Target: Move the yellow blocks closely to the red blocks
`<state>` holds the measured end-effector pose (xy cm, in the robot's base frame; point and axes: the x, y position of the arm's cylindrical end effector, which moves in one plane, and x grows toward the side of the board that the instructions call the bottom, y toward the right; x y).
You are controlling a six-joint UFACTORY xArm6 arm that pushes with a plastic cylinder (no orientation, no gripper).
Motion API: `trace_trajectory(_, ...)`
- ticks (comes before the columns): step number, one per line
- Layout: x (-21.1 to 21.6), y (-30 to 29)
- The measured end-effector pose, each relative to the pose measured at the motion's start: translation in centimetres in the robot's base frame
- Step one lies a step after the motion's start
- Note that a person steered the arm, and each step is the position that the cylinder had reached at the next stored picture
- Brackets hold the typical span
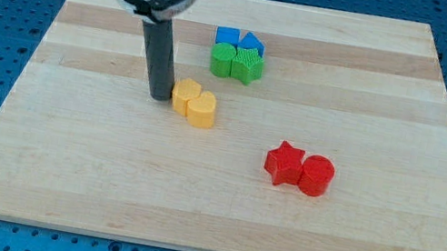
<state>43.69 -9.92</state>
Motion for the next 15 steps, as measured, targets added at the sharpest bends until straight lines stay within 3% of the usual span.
trace_trajectory(2, 1.6, 1.3)
trace_trajectory(4, -0.6, -5.3)
trace_trajectory(6, -2.1, -1.0)
trace_trajectory(9, 2.2, 8.0)
trace_trajectory(11, 2.6, 6.1)
trace_trajectory(13, 9.4, 4.9)
trace_trajectory(15, 10.1, 10.4)
